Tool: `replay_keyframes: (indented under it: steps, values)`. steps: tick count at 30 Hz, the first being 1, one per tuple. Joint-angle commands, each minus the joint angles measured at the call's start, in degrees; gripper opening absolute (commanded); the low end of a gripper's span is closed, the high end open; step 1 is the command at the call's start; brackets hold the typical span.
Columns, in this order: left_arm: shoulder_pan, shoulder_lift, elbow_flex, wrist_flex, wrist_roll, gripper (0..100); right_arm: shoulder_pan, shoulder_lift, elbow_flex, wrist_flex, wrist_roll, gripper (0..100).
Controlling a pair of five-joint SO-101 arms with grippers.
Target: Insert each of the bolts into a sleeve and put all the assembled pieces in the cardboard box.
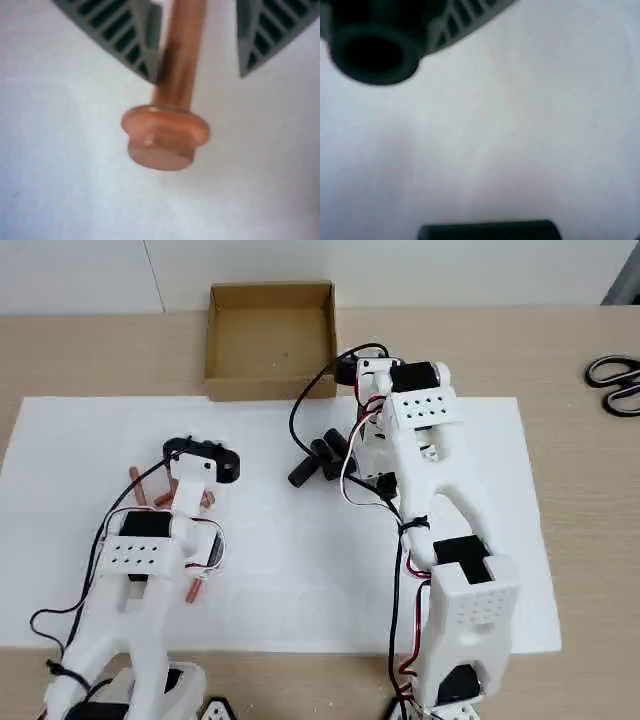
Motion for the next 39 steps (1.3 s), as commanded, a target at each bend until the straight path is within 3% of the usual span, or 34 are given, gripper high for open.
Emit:
replay_keyframes:
  steps: [1, 14, 27, 33, 39]
  values:
    - [0.35, -1.85, -0.31, -1.76, 0.00, 11, -0.31, -4.09, -0.35, -0.48, -0.62, 0.3]
    - [0.53, 10.81, -4.53, -4.84, 0.35, 11, -0.31, -4.09, -0.35, -0.48, -0.62, 0.3]
    - [0.53, 11.60, -6.55, -7.03, 2.99, 10, -0.31, -4.09, -0.35, -0.57, -0.62, 0.3]
    - [0.97, 11.60, -6.46, -6.95, 3.08, 1, -0.31, -4.09, -0.35, -0.57, -0.62, 0.3]
    - [4.40, 11.60, -5.85, -7.03, 3.25, 1, -0.31, -4.09, -0.35, -0.57, -0.62, 0.3]
